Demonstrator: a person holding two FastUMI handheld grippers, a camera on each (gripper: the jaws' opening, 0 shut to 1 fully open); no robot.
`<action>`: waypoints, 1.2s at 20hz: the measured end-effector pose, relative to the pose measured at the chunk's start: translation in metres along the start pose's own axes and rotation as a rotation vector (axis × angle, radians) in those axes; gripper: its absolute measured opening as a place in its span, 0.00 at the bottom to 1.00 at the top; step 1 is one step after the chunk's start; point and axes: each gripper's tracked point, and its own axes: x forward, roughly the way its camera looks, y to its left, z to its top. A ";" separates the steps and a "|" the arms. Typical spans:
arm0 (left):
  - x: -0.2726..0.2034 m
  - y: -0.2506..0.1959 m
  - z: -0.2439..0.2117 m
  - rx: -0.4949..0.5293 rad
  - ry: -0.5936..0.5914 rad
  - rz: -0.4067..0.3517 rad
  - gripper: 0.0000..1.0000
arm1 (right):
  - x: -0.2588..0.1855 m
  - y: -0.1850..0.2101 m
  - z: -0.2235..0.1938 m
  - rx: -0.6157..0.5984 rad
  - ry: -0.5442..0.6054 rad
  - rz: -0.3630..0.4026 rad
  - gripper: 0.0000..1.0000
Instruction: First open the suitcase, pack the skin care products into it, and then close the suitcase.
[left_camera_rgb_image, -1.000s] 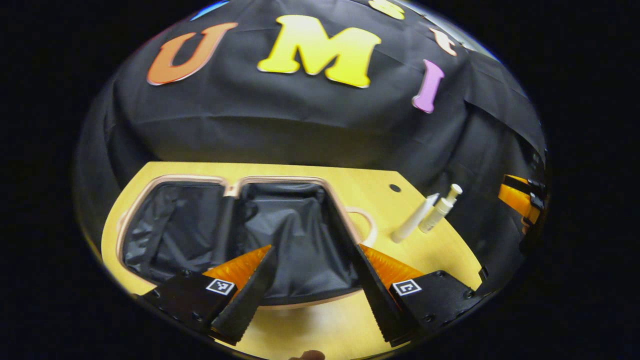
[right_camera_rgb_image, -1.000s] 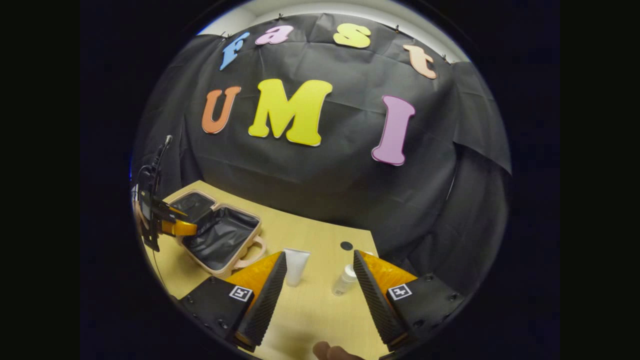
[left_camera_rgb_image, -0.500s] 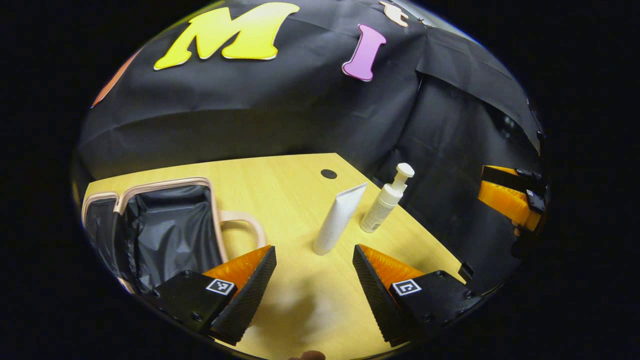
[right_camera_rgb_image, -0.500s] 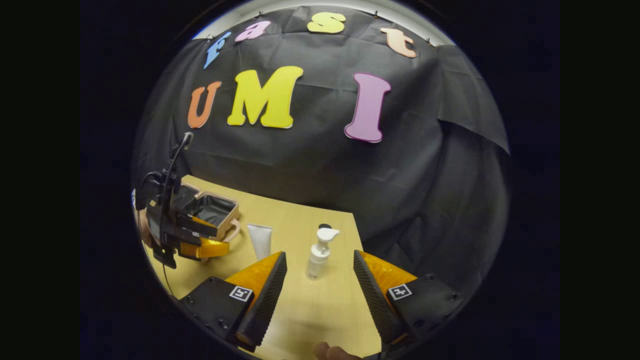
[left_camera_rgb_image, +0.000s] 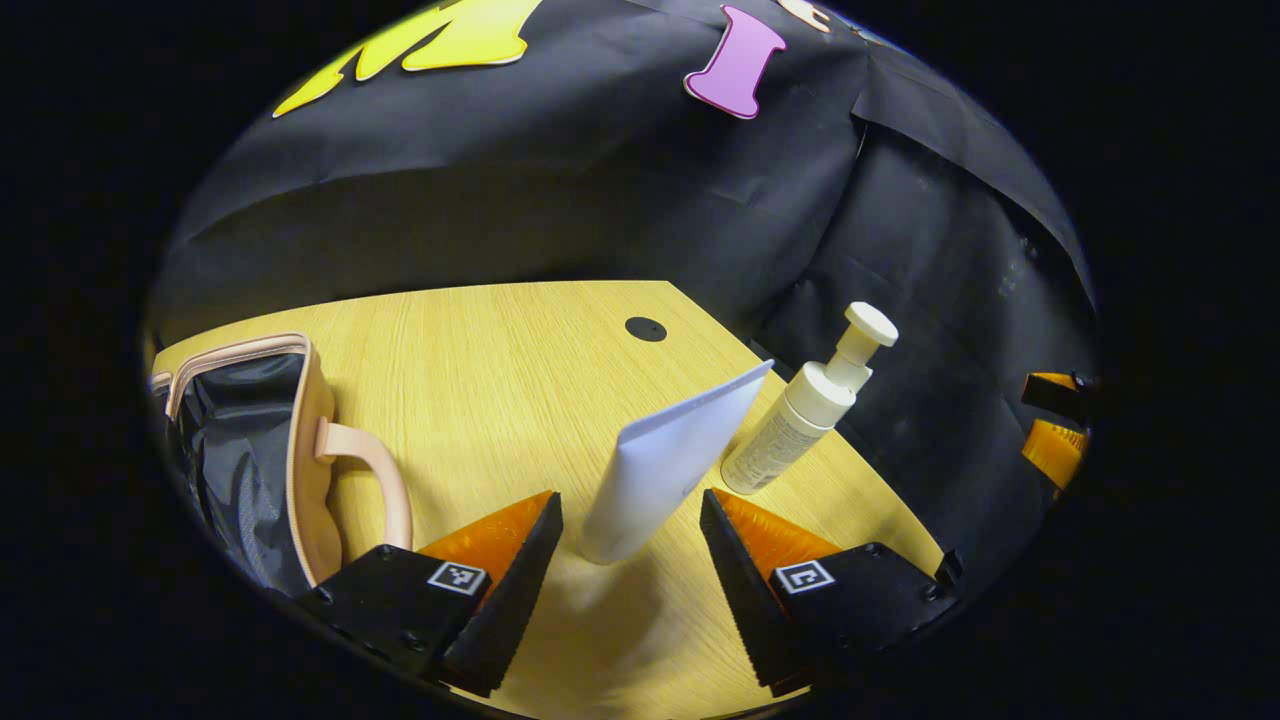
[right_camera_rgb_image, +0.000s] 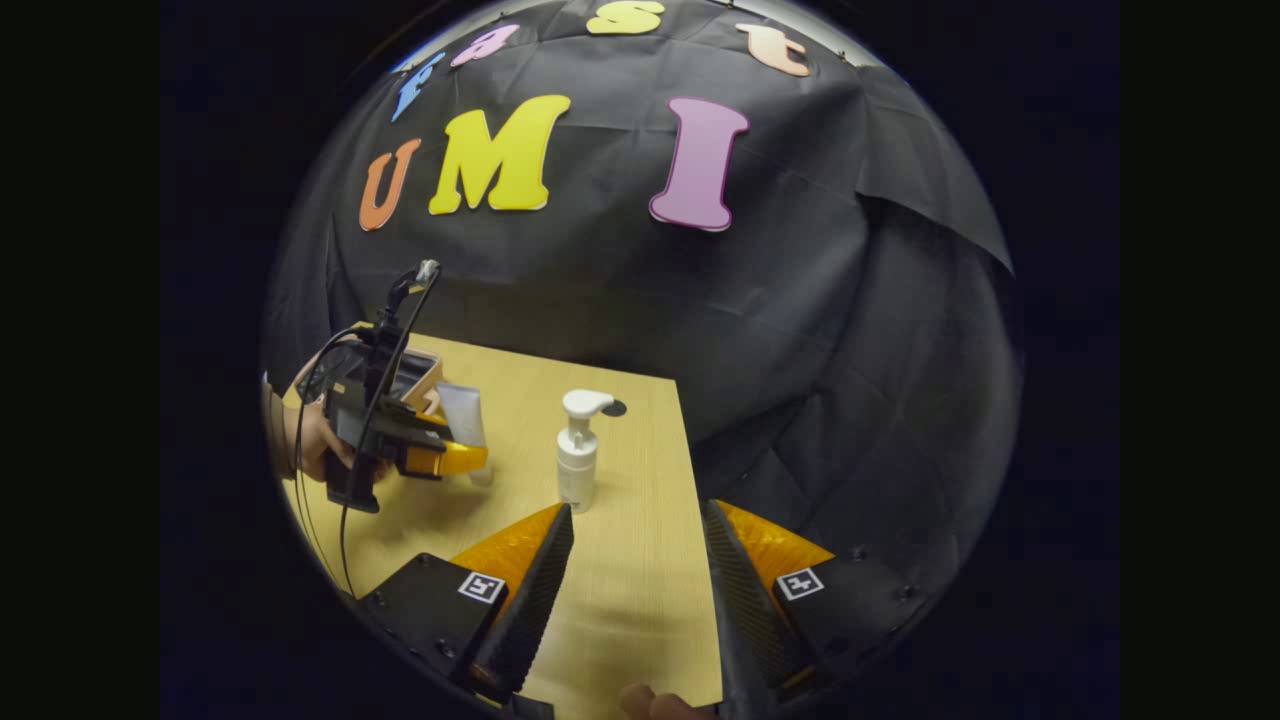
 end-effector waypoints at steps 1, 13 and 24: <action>0.003 -0.001 0.002 -0.003 -0.013 -0.001 0.87 | 0.001 -0.002 -0.003 -0.004 0.005 0.003 0.80; 0.013 0.000 -0.003 0.047 0.016 0.030 0.48 | 0.040 0.021 -0.011 0.030 0.036 0.107 0.80; -0.089 -0.027 0.001 0.080 -0.003 0.053 0.44 | 0.141 0.071 -0.005 0.022 0.060 0.173 0.80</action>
